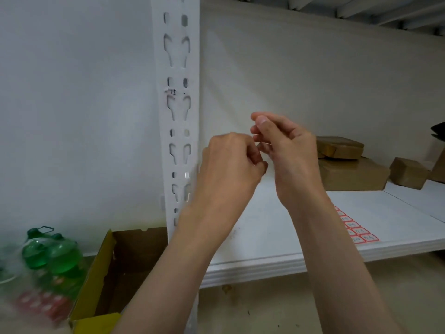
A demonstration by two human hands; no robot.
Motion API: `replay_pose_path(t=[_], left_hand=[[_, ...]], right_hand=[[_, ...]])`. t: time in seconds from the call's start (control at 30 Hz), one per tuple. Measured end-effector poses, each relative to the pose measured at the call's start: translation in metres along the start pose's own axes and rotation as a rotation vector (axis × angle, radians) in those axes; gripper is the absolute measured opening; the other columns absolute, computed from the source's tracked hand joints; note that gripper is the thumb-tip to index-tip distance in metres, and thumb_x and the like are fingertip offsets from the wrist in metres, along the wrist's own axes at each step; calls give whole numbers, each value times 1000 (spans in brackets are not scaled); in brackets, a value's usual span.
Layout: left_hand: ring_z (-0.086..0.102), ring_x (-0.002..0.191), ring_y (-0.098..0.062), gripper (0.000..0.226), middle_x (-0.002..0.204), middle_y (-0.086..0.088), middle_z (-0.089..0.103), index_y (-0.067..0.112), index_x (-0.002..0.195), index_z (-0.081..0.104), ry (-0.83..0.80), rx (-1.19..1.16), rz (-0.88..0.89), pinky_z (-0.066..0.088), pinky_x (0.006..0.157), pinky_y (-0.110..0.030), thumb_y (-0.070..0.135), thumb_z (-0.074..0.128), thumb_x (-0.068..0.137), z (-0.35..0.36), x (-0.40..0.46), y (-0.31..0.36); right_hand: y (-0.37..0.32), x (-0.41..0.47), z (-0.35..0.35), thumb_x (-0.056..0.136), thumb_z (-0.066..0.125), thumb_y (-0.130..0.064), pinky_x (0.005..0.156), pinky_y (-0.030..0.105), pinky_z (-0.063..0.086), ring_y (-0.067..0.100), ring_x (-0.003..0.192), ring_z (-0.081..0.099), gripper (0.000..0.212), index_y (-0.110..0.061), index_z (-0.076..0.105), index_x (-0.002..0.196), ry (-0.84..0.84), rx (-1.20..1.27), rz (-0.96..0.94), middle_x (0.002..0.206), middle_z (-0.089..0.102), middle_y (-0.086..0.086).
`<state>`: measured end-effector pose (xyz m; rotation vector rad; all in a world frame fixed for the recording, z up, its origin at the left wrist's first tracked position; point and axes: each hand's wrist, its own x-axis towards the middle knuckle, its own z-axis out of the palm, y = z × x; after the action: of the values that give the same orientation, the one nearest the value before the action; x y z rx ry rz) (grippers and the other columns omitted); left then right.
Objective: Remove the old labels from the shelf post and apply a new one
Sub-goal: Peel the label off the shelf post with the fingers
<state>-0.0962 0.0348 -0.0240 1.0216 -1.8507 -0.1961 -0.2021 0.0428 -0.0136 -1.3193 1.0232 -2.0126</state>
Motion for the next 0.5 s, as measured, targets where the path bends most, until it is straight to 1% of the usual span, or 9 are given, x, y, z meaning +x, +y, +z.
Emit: replay_pose_path(t=[0.03, 0.07, 0.13, 0.17, 0.23, 0.3, 0.33, 0.4, 0.5], left_hand=[[65, 67, -8, 15, 67, 11, 64, 21, 72, 69, 40, -32, 27, 54, 65, -24, 22, 79, 83, -14, 0, 4], [64, 66, -7, 12, 68, 10, 66, 21, 75, 70, 83, -62, 67, 54, 67, -23, 22, 80, 82, -29, 0, 6], [64, 71, -8, 11, 73, 11, 68, 21, 83, 71, 185, -122, 185, 51, 66, -17, 24, 82, 82, -54, 1, 4], [64, 73, -9, 14, 78, 11, 68, 20, 88, 71, 241, -140, 237, 50, 66, -14, 25, 82, 82, -63, 2, 0], [64, 77, -8, 16, 88, 8, 68, 16, 95, 70, 370, -165, 273, 50, 68, -12, 25, 79, 87, -77, 4, -13], [64, 79, -5, 10, 93, 5, 67, 14, 97, 70, 514, -188, 251, 50, 68, -12, 20, 75, 91, -88, 7, -29], [64, 80, -3, 8, 95, 5, 67, 15, 98, 70, 566, -187, 236, 51, 68, -12, 19, 73, 91, -92, 8, -36], [65, 83, -2, 10, 99, 4, 67, 19, 100, 72, 598, -181, 225, 51, 69, -11, 23, 74, 91, -100, 11, -46], [68, 85, -2, 16, 101, 3, 70, 16, 103, 75, 574, -167, 263, 54, 73, -10, 25, 77, 90, -105, 13, -51]], right_hand=[[-5, -2, 8, 96, 63, -7, 67, 19, 54, 9, 76, 66, 14, -8, 76, 100, -11, 16, -18, 84, 72, 3], [-9, -4, 16, 95, 63, -6, 72, 21, 56, 12, 80, 68, 13, -7, 75, 101, -26, 32, -39, 88, 73, 4], [-15, -8, 31, 95, 64, -5, 79, 27, 58, 18, 84, 70, 13, -4, 74, 103, -46, 57, -101, 94, 75, 9], [-18, -10, 37, 95, 64, -5, 79, 28, 58, 18, 83, 69, 13, -4, 74, 103, -53, 59, -138, 95, 74, 10], [-22, -13, 48, 94, 66, -7, 78, 26, 58, 14, 84, 70, 11, -9, 74, 101, -54, -4, -239, 93, 75, 4], [-22, -16, 58, 93, 69, -10, 79, 25, 58, 9, 87, 70, 10, -16, 75, 98, -40, -93, -338, 91, 74, -4], [-21, -17, 63, 92, 71, -11, 79, 24, 58, 8, 89, 70, 10, -19, 75, 97, -30, -122, -369, 93, 74, -6], [-17, -17, 73, 91, 72, -15, 79, 20, 57, 8, 93, 69, 10, -22, 76, 98, -15, -179, -423, 100, 72, -4], [-10, -16, 86, 90, 75, -23, 84, 17, 54, 8, 105, 63, 11, -27, 75, 101, 9, -278, -525, 111, 65, -4]])
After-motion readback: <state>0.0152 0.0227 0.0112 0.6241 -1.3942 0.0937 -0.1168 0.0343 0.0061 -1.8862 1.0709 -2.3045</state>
